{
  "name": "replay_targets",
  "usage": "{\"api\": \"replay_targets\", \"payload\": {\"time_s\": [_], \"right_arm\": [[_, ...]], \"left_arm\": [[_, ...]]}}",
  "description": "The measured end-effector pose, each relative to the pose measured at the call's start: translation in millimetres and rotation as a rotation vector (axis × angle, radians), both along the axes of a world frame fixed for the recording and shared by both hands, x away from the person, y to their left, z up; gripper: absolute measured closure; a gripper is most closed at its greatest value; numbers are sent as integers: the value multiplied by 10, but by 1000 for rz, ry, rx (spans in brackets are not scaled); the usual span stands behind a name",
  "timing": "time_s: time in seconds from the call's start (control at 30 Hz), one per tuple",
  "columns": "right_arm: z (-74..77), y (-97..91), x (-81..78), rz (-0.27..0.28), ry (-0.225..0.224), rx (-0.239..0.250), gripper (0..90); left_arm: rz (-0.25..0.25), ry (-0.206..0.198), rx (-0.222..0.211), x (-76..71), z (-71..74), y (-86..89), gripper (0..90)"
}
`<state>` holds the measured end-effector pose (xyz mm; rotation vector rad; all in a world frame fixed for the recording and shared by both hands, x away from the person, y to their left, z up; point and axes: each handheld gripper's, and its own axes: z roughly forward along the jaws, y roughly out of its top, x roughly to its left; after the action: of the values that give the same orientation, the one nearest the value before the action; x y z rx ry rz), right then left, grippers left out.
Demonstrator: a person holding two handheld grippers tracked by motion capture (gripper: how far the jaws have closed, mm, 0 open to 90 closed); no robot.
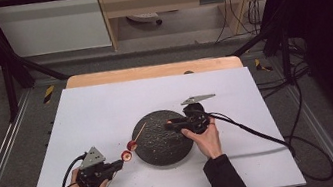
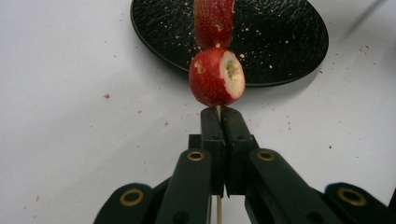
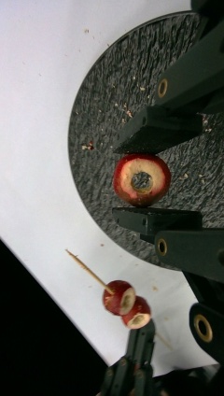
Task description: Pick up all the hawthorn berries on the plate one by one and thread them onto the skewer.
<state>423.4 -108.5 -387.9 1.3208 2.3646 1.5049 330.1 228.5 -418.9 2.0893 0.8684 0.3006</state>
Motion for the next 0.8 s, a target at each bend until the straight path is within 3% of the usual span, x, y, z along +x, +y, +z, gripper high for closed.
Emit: {"api": "replay_targets", "payload": {"time_s": [0.5,0.8], "right_arm": [[-216,-242,-242,-95,-89,221,633],[-227,-298,-294,-184,-156,336,633]], "left_arm": [[4,-8,-18,7,22,-132,883],[1,-16,-29,21,70,-276,884]]}}
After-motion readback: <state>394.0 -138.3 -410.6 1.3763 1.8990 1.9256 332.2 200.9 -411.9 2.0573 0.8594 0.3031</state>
